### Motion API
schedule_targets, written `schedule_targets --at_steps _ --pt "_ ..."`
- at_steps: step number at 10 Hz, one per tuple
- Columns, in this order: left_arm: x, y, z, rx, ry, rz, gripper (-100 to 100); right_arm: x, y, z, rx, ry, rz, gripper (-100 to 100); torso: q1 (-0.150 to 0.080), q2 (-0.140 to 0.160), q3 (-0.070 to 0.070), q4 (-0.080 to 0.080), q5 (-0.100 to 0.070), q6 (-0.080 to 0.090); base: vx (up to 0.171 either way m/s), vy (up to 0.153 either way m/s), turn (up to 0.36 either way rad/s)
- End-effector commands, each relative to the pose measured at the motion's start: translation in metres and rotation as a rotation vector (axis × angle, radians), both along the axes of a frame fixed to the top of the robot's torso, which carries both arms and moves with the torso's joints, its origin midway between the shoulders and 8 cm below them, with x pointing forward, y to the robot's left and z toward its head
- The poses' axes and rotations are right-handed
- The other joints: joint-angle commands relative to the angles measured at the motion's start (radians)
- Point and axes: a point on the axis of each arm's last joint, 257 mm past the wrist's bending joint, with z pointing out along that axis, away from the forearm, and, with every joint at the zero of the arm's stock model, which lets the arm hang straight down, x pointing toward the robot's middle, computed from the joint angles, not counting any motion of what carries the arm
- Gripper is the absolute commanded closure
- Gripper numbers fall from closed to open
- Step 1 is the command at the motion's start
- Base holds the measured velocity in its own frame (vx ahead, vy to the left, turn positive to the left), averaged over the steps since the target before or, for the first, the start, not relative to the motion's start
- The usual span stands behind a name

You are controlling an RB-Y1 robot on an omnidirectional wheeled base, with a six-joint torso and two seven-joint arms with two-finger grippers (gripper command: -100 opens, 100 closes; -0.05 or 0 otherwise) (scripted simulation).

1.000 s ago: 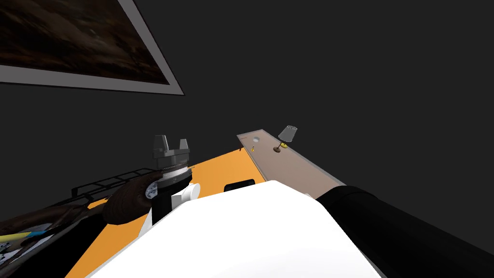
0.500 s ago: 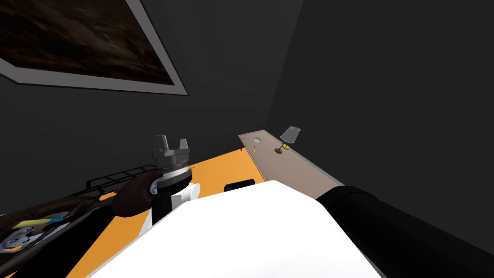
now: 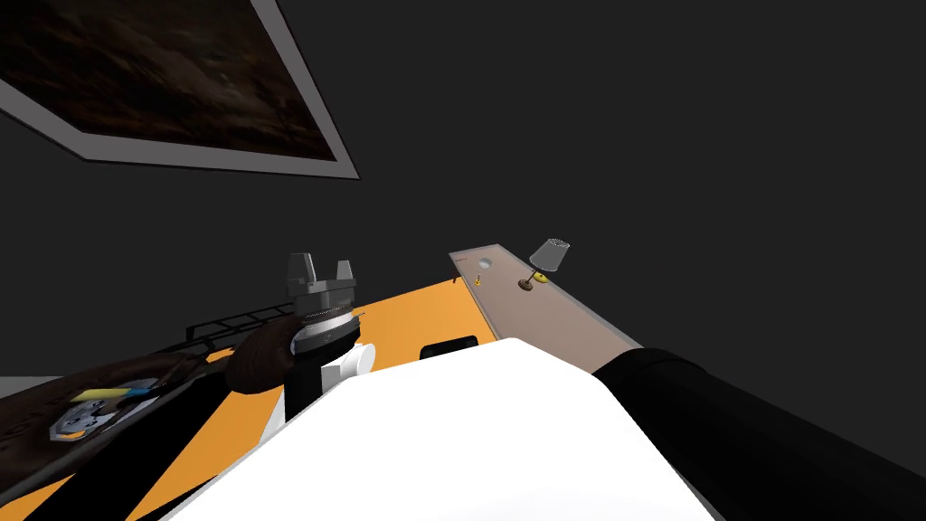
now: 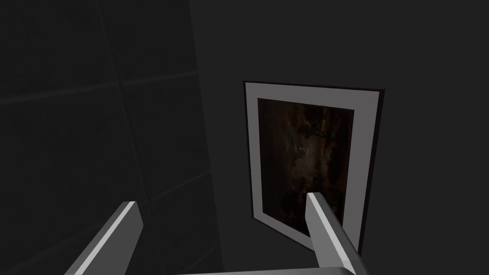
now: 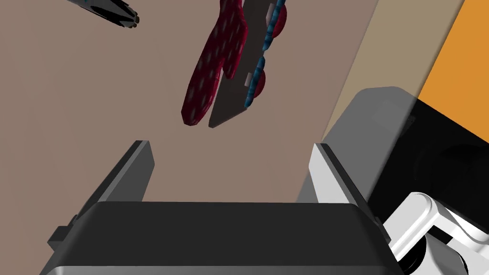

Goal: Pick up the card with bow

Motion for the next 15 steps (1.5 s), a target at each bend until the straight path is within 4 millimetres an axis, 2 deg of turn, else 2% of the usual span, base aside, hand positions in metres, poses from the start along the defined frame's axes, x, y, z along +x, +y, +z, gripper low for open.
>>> schedule_targets --at_steps 1,3,4,6,7,9,10,11,12,13,14,15 --pt "0.0 0.0 0.0 0.0 0.0 0.0 0 -0.028 0.003 0.002 0.006 0.033 -0.083 -100 0.0 0.0 0.0 0.0 0.0 0.0 0.01 -0.014 0.255" --pt "0.0 0.0 0.0 0.0 0.0 0.0 0 -0.028 0.013 -0.002 0.033 0.018 -0.125 -100 -0.001 -0.001 0.0 0.0 0.0 0.0 0.009 -0.023 0.074" --pt "0.0 0.0 0.0 0.0 0.0 0.0 0 -0.053 0.015 0.001 0.03 0.051 -0.194 -100 -0.001 0.0 0.0 0.0 0.0 0.0 0.009 -0.017 0.213" --pt "0.0 0.0 0.0 0.0 0.0 0.0 0 -0.051 0.024 -0.002 0.056 0.036 -0.235 -100 -0.001 0.0 0.0 0.0 0.0 0.0 0.004 -0.023 0.07" --pt "0.0 0.0 0.0 0.0 0.0 0.0 0 -0.073 0.027 0.001 0.052 0.065 -0.303 -100 -0.001 0.0 0.0 0.0 0.0 0.0 0.011 -0.023 0.178" --pt "0.0 0.0 0.0 0.0 0.0 0.0 0 -0.072 0.035 -0.001 0.073 0.054 -0.336 -100 -0.001 -0.001 0.0 0.0 0.0 0.0 0.011 -0.022 0.068" --pt "0.0 0.0 0.0 0.0 0.0 0.0 0 -0.091 0.04 0.002 0.071 0.078 -0.404 -100 -0.001 -0.001 0.0 0.0 0.0 0.0 0.007 -0.022 0.178" --pt "0.0 0.0 0.0 0.0 0.0 0.0 0 -0.089 0.045 0.001 0.085 0.07 -0.427 -100 -0.001 -0.001 0.0 0.0 0.0 -0.001 0.007 -0.027 0.126" --pt "0.0 0.0 0.0 0.0 0.0 0.0 0 -0.106 0.049 0.004 0.081 0.092 -0.486 -100 -0.001 -0.001 0.0 0.0 0.0 0.0 0.01 -0.031 0.157" --pt "0.0 0.0 0.0 0.0 0.0 0.0 0 -0.104 0.055 0.002 0.095 0.083 -0.51 -100 -0.002 -0.001 0.0 0.0 0.0 0.0 0.01 -0.03 0.096" --pt "0.0 0.0 0.0 0.0 0.0 0.0 0 -0.118 0.059 0.005 0.091 0.101 -0.562 -100 -0.002 -0.001 0.0 0.0 0.0 0.0 0.009 -0.032 0.161" --pt "0.0 0.0 0.0 0.0 0.0 0.0 0 -0.116 0.062 0.004 0.101 0.095 -0.579 -100 -0.002 -0.001 0.0 0.0 0.0 0.0 0.006 -0.03 0.073"
